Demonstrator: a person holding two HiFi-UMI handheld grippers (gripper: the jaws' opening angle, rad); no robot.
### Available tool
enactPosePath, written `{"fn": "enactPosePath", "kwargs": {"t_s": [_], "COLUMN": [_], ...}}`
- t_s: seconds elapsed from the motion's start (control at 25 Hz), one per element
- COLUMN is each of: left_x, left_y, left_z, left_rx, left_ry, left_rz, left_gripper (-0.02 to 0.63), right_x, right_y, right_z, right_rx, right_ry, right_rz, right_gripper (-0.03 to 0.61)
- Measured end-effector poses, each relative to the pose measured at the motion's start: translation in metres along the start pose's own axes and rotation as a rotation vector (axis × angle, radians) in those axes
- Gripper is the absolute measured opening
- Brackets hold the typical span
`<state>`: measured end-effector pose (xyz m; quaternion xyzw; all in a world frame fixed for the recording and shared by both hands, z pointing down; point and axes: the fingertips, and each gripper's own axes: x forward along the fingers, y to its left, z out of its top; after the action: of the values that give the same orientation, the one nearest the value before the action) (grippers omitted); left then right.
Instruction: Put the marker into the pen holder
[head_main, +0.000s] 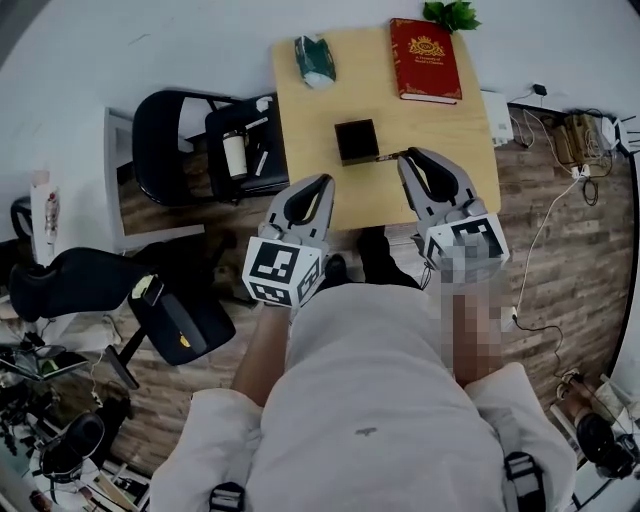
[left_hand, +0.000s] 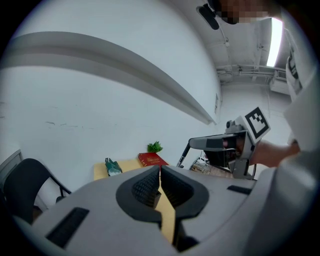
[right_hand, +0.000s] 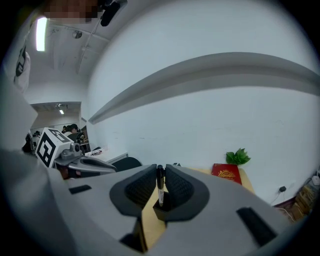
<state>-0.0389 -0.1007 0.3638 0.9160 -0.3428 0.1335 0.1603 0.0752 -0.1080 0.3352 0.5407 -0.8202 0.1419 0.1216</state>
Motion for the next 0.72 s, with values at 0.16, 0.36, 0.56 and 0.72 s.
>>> {"fn": "enactPosePath", "kwargs": {"t_s": [0.16,0.36,0.56,0.72], "left_x": [0.016,0.033,0.05,0.058], "left_y": [0.008,0.013,0.015,0.017], "left_z": [0.004,0.004,-0.001,-0.006], "left_rx": [-0.02,-0.043,-0.075,-0.102], "left_ry": [0.008,0.013,0.028,0.025], "left_rz": [0.053,0.116,0.178,0.232], "left_gripper": [0.009,0.009,0.009,0.009], "right_x": [0.023,0.05,0.071,0.085], "right_y": [-0.015,-0.033,-0.047,-0.05], "right_z": [0.001,-0.009,-0.022,-0.032], "right_rx": [-0.006,-0.005,-0.01,-0.029], "right_ry": [0.027,0.085,0.139,0.173], "right_rz": [0.065,0.142,0.225,0.299], "right_gripper": [0.055,0.055,0.055,0.055]}}
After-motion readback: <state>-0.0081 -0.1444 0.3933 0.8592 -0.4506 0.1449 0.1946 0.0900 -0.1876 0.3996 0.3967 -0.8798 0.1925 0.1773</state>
